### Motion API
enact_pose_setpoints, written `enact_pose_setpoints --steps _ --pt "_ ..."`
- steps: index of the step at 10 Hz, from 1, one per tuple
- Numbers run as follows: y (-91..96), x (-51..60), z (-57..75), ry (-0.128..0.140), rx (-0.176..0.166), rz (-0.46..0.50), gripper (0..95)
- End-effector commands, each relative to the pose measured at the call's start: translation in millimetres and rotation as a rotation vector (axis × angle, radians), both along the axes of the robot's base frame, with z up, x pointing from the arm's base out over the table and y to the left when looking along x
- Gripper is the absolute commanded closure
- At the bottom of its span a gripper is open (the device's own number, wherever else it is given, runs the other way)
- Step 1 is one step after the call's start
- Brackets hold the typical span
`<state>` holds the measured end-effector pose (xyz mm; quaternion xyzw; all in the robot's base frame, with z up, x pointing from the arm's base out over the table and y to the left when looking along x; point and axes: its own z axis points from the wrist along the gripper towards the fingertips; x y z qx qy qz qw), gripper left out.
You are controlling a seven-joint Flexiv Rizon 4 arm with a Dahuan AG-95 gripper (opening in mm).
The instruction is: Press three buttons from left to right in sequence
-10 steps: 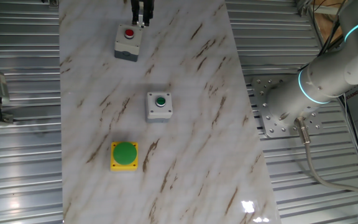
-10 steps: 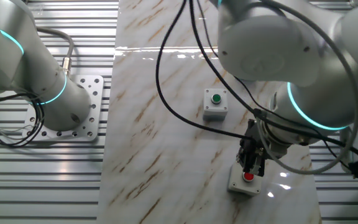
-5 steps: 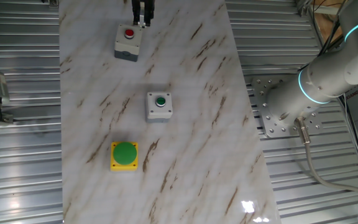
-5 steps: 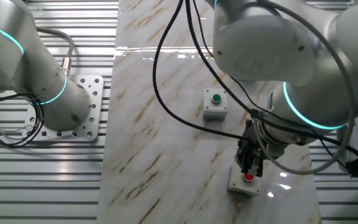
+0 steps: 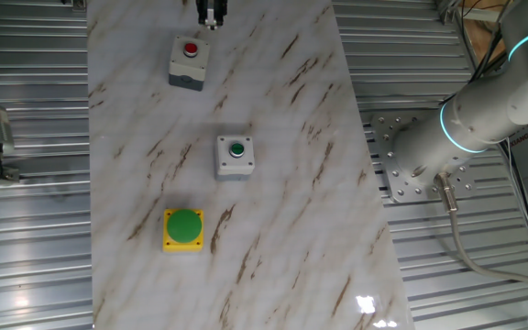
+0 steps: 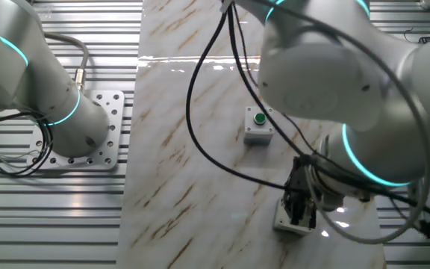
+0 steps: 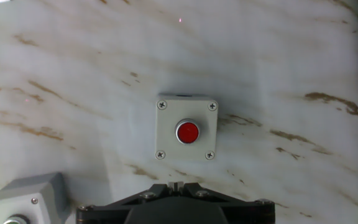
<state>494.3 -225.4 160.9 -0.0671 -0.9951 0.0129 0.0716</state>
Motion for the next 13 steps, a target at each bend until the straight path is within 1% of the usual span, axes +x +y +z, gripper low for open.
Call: enact_pose_setpoints --steps 1,2,3,4,5,8,9,10,11,13 --pt "-5.7 -1.3 -2.5 -0.009 0.003 0.014 95.0" --pt "-6.1 -4.1 -2.5 -0.014 0.013 -0.001 95.0" --pt "-6.2 -7.3 -3.2 -0.021 0.014 -0.002 95.0" --pt "-6.3 -14.0 -5.4 -0.039 0.018 -0.005 95.0" --pt "-6.1 -19.6 -6.9 -0.044 0.017 -0.006 95.0" --pt "-5.3 -30.3 -9.0 -0.045 0.018 -0.008 95.0" --pt "-5.2 -30.8 -9.1 -0.045 0.018 -0.008 95.0" --pt "-4.9 -34.3 -9.1 -0.044 0.019 -0.01 95.0" --pt "-4.9 -34.2 -9.1 -0.043 0.02 -0.004 95.0" --pt "-6.0 -25.2 -8.4 -0.038 0.022 0.002 95.0"
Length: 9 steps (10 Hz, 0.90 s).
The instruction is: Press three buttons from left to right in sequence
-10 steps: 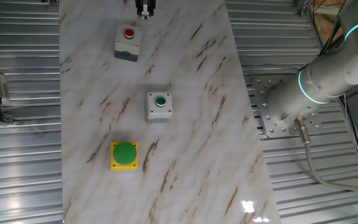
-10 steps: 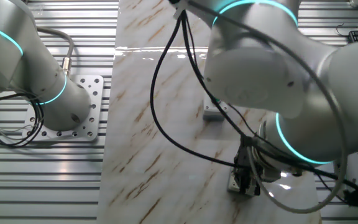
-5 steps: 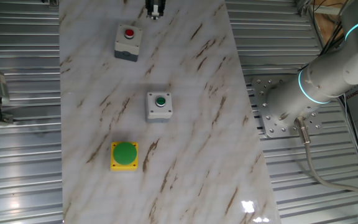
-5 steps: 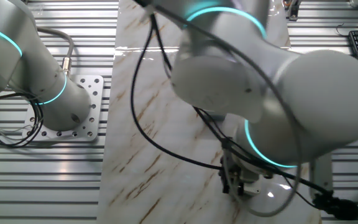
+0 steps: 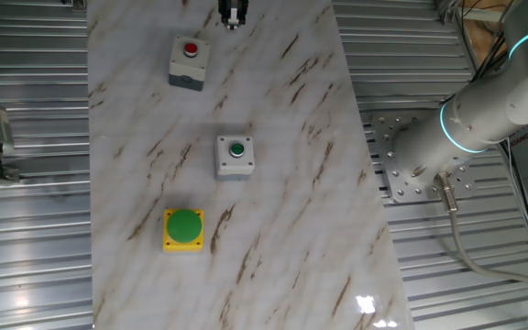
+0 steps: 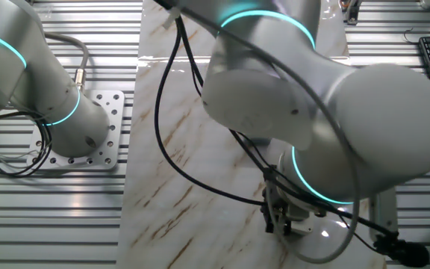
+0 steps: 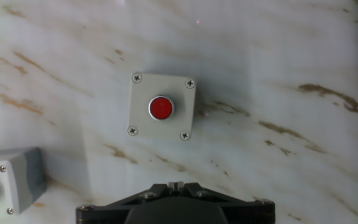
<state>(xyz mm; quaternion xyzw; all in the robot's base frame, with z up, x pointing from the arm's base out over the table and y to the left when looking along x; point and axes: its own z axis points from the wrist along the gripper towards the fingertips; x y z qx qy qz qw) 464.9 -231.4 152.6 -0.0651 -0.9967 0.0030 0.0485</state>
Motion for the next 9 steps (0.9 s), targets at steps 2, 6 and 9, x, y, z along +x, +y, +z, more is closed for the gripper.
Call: enact_pose_setpoints --steps 2,6,9 --pt "-0.8 23.2 3.7 0.027 0.009 -0.003 95.0" --pt "-13.3 40.7 1.5 0.033 0.032 0.025 95.0" --pt "-12.0 51.5 -1.8 0.032 0.037 0.026 95.0"
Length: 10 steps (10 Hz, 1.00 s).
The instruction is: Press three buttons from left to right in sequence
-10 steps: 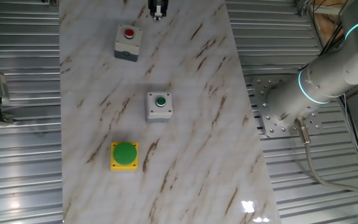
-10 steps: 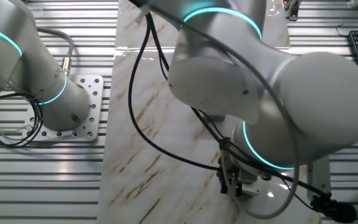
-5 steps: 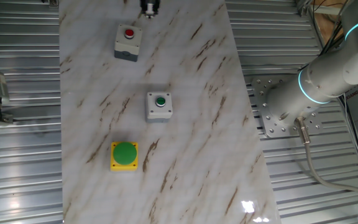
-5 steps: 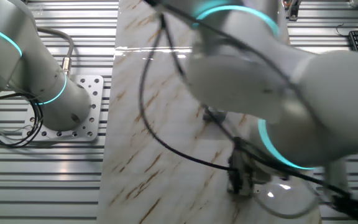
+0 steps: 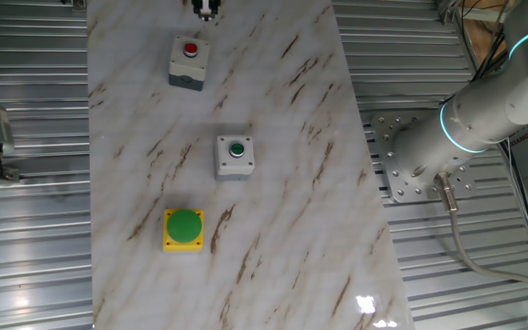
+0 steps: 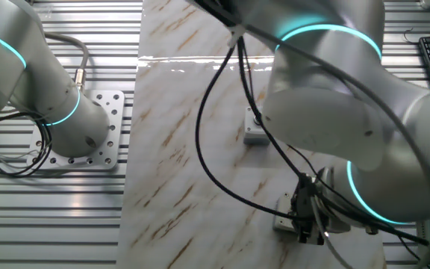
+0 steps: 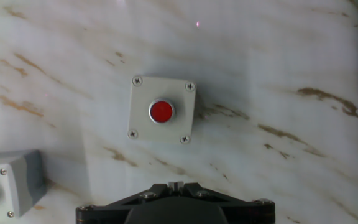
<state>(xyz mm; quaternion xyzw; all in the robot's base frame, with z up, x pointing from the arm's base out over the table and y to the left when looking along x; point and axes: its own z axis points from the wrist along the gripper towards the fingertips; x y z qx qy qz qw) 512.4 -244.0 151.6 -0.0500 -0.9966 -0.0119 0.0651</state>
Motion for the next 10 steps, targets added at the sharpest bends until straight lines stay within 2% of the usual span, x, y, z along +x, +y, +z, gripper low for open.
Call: enact_pose_setpoints --steps 1,4,10 --pt "1.1 7.6 -1.3 0.003 0.006 -0.002 95.0" --pt "4.4 21.6 -5.1 0.005 0.009 -0.014 95.0" --pt "15.8 36.6 -12.7 0.007 0.005 -0.033 95.0"
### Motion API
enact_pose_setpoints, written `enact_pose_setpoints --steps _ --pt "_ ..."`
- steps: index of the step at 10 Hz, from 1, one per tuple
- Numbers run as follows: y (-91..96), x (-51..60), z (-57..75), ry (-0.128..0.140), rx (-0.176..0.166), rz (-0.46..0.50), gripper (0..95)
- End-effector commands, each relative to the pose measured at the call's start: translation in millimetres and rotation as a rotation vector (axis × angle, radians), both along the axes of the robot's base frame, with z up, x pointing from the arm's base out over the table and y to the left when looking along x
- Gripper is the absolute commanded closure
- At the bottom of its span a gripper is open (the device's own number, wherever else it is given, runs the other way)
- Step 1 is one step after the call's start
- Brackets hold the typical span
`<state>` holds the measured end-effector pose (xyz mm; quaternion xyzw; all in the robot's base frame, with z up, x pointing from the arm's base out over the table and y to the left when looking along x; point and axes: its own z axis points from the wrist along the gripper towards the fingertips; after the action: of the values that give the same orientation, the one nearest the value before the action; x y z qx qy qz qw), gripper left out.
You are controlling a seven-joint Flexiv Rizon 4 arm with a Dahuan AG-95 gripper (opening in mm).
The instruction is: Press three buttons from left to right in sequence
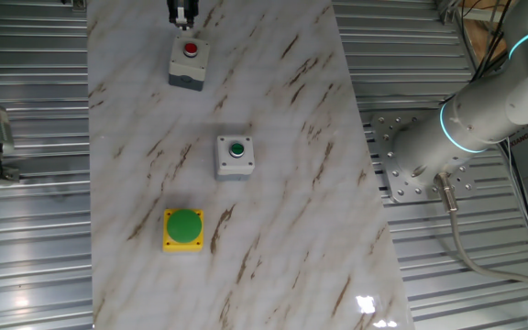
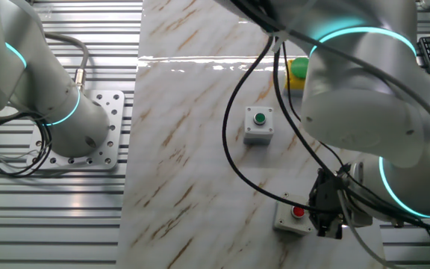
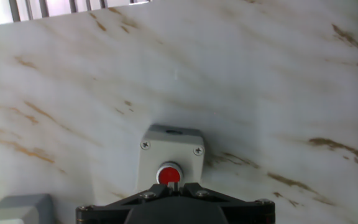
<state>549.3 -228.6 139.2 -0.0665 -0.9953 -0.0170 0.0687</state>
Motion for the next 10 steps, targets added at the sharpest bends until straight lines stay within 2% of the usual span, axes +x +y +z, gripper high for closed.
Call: enact_pose_setpoints --steps 1,8,10 --pt "1.1 1.5 -0.8 -0.001 -0.002 0.0 95.0" --pt "2.8 3.1 -11.8 0.002 -0.004 0.008 95.0" --pt "3.4 2.6 -13.6 0.018 -0.004 0.018 95.0"
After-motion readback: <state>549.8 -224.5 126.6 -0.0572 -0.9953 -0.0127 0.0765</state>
